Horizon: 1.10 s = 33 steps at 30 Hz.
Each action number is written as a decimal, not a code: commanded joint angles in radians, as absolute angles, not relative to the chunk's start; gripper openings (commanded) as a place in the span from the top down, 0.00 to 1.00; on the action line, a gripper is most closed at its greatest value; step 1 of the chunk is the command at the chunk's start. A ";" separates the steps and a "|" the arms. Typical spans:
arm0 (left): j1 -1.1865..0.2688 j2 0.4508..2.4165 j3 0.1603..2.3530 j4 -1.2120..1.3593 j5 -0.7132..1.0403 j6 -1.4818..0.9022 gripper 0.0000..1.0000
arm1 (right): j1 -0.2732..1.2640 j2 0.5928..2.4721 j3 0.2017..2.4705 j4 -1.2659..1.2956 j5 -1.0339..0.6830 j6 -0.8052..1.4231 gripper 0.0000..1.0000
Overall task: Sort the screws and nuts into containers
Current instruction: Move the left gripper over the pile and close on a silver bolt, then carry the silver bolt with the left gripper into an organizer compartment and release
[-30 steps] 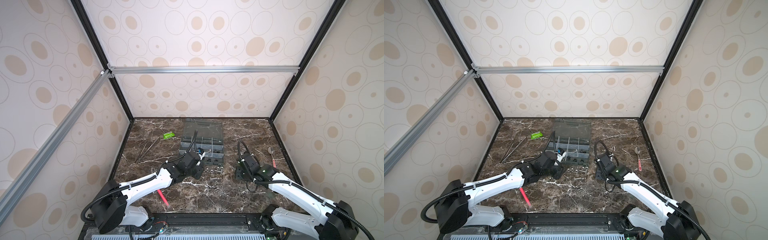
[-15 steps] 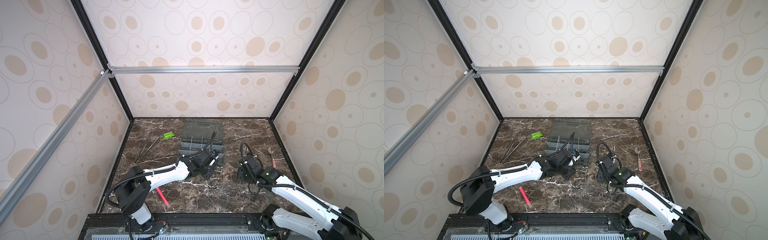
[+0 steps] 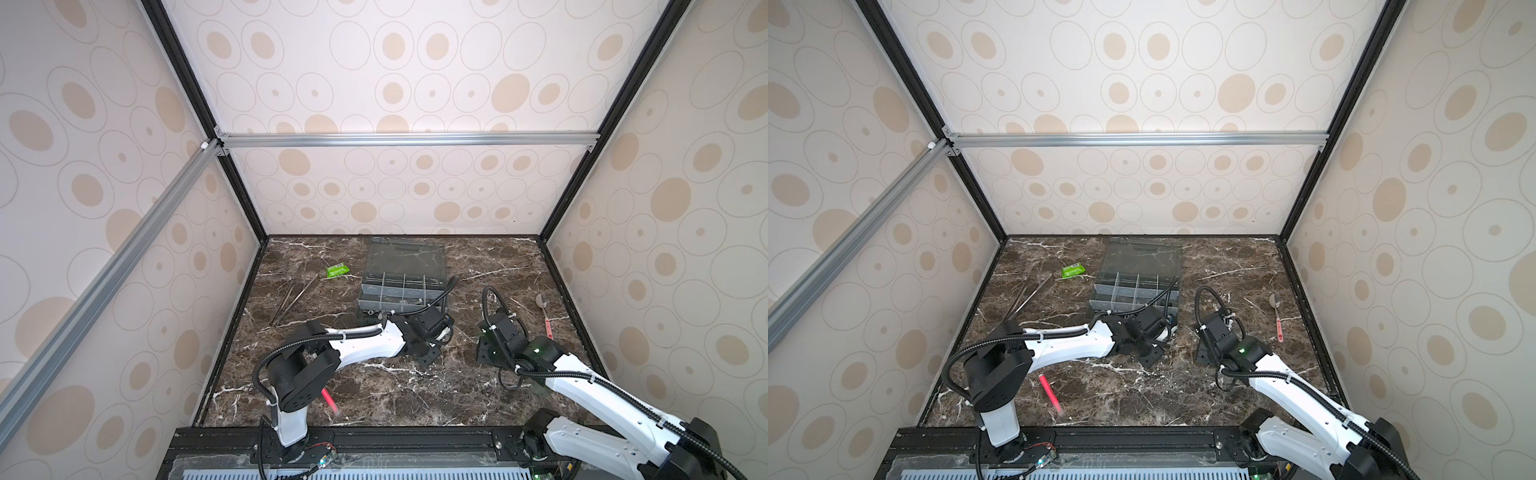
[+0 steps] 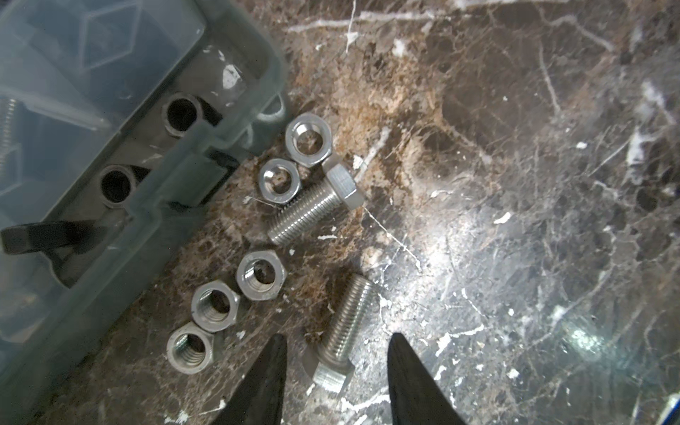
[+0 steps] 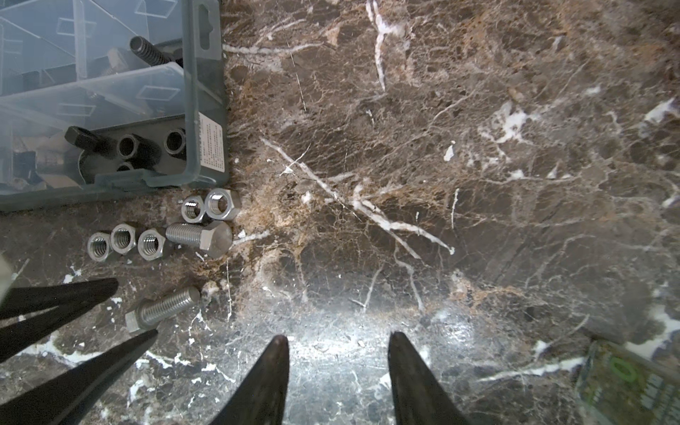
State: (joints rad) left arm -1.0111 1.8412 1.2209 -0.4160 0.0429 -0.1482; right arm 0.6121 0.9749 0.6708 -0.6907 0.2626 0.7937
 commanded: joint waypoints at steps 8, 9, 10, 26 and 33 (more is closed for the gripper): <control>-1.033 1.903 1.299 -0.477 0.024 -0.092 0.57 | 0.607 0.950 0.640 -0.713 0.276 0.824 0.53; -1.033 1.908 1.301 -0.478 0.022 -0.091 0.57 | 0.607 0.948 0.640 -0.713 0.275 0.824 0.53; -1.032 1.913 1.304 -0.481 0.020 -0.090 0.57 | 0.607 0.948 0.638 -0.712 0.277 0.824 0.53; -1.034 1.979 1.341 -0.501 0.028 -0.069 0.69 | 0.608 0.956 0.646 -0.708 0.278 0.818 0.52; -1.035 1.982 1.337 -0.494 0.031 -0.067 0.83 | 0.609 0.951 0.641 -0.710 0.279 0.818 0.52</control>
State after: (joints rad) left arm -1.0241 1.9656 1.3029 -0.4679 0.0280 -0.0925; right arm 0.6121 0.9619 0.6460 -0.6899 0.2630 0.8040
